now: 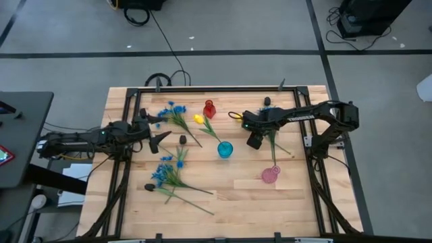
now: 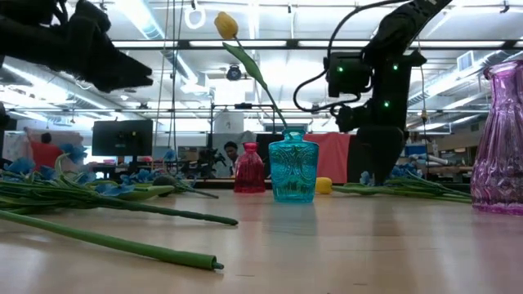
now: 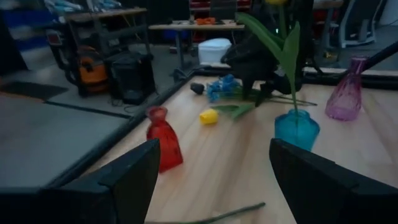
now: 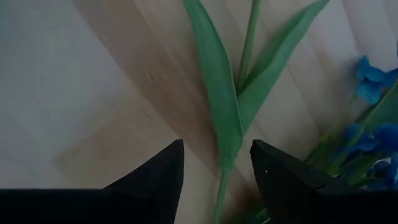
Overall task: Sort flowers into vase by color
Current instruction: Put the yellow flower into the blue vase
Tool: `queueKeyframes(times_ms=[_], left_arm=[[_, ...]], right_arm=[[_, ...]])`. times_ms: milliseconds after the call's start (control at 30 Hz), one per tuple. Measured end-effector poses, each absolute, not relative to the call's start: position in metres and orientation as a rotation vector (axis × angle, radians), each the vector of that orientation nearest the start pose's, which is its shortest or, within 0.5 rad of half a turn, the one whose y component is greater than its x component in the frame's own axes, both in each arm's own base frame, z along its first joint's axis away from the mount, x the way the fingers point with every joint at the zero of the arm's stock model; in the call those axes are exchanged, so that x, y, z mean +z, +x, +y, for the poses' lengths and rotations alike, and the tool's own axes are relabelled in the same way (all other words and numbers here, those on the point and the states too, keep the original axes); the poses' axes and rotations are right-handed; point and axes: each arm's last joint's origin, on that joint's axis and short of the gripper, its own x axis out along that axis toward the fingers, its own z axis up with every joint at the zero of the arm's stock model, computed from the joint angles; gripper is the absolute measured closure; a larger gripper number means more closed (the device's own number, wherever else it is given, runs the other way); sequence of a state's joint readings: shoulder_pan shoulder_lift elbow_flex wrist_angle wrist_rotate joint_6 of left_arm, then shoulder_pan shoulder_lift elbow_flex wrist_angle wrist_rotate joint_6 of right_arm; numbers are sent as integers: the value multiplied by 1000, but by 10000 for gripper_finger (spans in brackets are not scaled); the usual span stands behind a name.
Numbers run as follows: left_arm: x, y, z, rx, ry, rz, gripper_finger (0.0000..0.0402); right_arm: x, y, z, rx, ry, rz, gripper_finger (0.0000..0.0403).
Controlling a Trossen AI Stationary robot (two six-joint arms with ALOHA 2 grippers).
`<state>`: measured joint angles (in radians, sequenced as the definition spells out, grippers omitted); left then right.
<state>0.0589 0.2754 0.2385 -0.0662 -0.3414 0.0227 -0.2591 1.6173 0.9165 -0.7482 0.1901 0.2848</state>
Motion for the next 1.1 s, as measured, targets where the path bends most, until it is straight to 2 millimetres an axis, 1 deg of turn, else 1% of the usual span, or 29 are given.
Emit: queueKeyframes(times_ms=[67,133,233,367,533,633,767,900,1100], left_arm=[[224,103,16,422,61,97,95],[228,100,17,447,85,94,95],[227,95,17,462,94,105,95],[223,88,16,449,58,119,95],[227,85,14,380,-5,41,104],[217,92,13,324,-33,-3,111],[200,98,13,318,-57,-4,116],[198,99,13,320,-61,-16,117],[198,99,13,317,-61,-18,117]], right_arm=[[160,259,-75,-575,280,1401,204],[159,259,-78,-570,275,1405,204],[157,257,-83,-577,280,1414,204],[155,257,-91,-565,298,1404,204],[153,257,-94,-545,326,1391,209],[150,259,-95,-544,315,1398,220],[143,259,-96,-556,316,1431,236],[140,258,-96,-566,327,1431,246],[139,256,-100,-586,375,1421,248]])
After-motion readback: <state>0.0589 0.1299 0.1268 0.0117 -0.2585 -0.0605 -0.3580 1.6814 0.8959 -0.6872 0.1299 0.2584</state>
